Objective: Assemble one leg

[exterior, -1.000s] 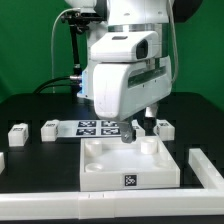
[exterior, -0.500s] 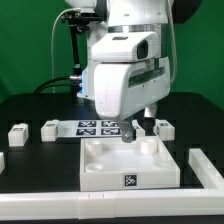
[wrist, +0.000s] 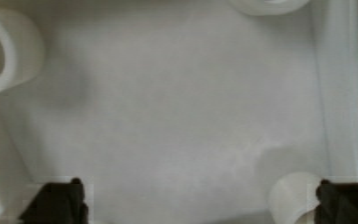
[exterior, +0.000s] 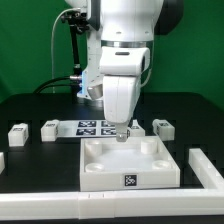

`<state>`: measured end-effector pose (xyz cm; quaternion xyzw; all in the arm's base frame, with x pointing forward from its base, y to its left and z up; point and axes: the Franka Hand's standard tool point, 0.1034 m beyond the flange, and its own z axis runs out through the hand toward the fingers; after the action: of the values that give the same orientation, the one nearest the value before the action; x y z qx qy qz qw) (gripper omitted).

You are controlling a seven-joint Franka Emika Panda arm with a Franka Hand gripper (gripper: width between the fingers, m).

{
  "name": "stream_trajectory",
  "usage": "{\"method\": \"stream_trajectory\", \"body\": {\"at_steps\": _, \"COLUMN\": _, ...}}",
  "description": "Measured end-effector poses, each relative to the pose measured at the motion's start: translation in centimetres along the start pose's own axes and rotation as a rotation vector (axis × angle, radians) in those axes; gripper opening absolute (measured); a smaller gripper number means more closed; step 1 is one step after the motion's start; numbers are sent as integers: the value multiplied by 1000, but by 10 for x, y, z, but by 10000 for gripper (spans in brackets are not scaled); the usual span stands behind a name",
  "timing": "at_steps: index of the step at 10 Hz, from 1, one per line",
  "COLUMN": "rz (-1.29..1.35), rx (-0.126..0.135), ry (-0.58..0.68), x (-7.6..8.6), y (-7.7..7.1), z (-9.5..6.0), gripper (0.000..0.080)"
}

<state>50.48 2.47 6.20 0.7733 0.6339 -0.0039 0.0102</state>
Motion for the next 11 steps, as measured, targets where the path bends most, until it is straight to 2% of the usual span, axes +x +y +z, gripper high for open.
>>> {"method": "stream_trajectory", "body": {"at_steps": 3, "rz": -55, "rx": 6, "ry": -1, "x": -4, "y": -1, "z": 3, "gripper": 650}}
{"method": "stream_trajectory", "body": {"at_steps": 4, "rz": -233, "rx": 29, "ry": 2, "x": -20, "y": -5, "z": 10, "gripper": 650}}
{"method": "stream_trajectory", "body": {"at_steps": 5, "rz": -255, "rx": 18, "ry": 7, "x": -28, "y": -13, "z": 14, "gripper": 650}}
{"method": "stream_trajectory", "body": {"at_steps": 7, "rz": -323, "rx": 38, "ry": 11, "x": -35, "y": -36, "z": 24, "gripper": 650}}
{"method": "stream_trajectory", "body": {"at_steps": 9, "rz": -309, "rx": 59, "ry": 11, "x": -36, "y": -50, "z": 29, "gripper": 650}}
{"method": "stream_trajectory", "body": {"at_steps": 11, "rz": -281, "rx": 65, "ry": 15, "x": -27, "y": -55, "z": 31, "gripper": 650}}
